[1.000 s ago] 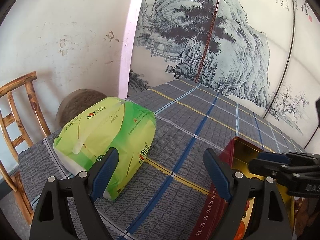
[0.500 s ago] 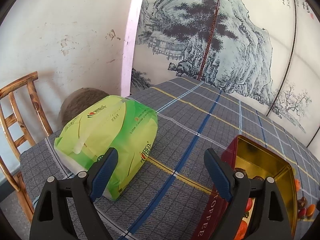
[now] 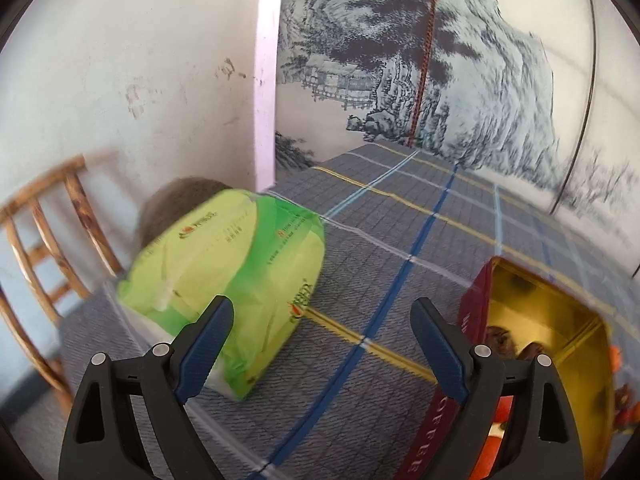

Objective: Organize fruits
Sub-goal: 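Move both grippers back toward the remaining fruits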

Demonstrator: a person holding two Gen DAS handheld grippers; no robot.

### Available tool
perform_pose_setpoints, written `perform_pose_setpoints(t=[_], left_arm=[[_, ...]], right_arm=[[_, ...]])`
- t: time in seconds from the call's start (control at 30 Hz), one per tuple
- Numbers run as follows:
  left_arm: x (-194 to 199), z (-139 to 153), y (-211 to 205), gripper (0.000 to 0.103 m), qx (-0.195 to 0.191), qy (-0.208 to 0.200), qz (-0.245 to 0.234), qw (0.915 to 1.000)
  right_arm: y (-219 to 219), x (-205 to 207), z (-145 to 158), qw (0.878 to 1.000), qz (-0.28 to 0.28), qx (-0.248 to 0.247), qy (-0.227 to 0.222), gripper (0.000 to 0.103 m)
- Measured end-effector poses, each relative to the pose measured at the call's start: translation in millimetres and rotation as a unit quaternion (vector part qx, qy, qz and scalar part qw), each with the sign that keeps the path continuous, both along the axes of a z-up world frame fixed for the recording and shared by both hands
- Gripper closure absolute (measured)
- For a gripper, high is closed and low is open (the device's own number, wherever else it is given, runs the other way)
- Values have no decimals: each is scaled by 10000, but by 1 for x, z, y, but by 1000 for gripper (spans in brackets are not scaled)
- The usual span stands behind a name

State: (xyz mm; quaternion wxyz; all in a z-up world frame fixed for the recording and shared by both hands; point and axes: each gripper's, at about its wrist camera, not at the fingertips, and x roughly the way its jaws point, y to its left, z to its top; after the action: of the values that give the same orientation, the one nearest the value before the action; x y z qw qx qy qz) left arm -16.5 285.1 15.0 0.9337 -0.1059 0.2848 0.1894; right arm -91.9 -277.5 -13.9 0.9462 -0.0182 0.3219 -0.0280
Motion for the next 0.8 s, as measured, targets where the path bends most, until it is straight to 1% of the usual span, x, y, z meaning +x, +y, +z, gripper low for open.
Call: perform_pose_setpoints(t=[0.07, 0.13, 0.17, 0.2, 0.23, 0.27, 0.33, 0.4, 0.43, 0.47, 0.5, 0.6, 0.63, 0.73, 0.8], left_arm=[[-8, 10, -9, 13, 184, -78, 11, 9998], [-23, 29, -25, 13, 369, -264, -96, 9989], [-29, 37, -35, 13, 480, -326, -188, 9981], [-36, 49, -50, 13, 626, -379, -395, 9965], [-40, 57, -63, 13, 725, -409, -587, 9948], [-47, 67, -85, 13, 892, -426, -908, 9910], [-53, 80, -123, 12, 1180, -329, -1465, 9816], [-52, 88, -168, 11, 1384, -48, -2131, 9672], [-50, 90, -182, 11, 1403, 67, -2320, 9625], [-48, 90, -201, 11, 1374, 250, -2591, 9557], [-42, 89, -220, 11, 1244, 485, -2908, 9474], [-25, 85, -262, 11, 826, 991, -3458, 9294], [-18, 82, -273, 11, 746, 1150, -3548, 9248], [8, 75, -298, 12, 547, 1590, -3589, 9181], [22, 70, -304, 12, 451, 1751, -3514, 9186]], right_arm=[[-20, -2, -6, 9998, -212, 47, 50, 37], [-39, -5, -14, 9991, -334, 241, 130, 37], [-48, -6, -18, 9985, -397, 349, 171, 37], [-55, -6, -19, 9972, -424, 579, 197, 37], [-61, -8, -18, 9965, -418, 721, 120, 36], [-64, -9, -16, 9957, -429, 821, 41, 34], [-70, -8, -18, 9942, -413, 992, 79, 33], [-71, -8, -19, 9933, -364, 1094, 80, 33], [-71, -9, -19, 9931, -335, 1126, 52, 33], [-71, -10, -19, 9928, -301, 1160, 22, 31], [-72, -11, -19, 9925, -271, 1191, -14, 31], [-74, -15, -17, 9911, -170, 1312, -138, 28], [-75, -15, -16, 9906, -141, 1350, -172, 28], [-76, -19, -15, 9893, -44, 1431, -278, 26], [-75, -20, -14, 9890, 66, 1445, -325, 25]])
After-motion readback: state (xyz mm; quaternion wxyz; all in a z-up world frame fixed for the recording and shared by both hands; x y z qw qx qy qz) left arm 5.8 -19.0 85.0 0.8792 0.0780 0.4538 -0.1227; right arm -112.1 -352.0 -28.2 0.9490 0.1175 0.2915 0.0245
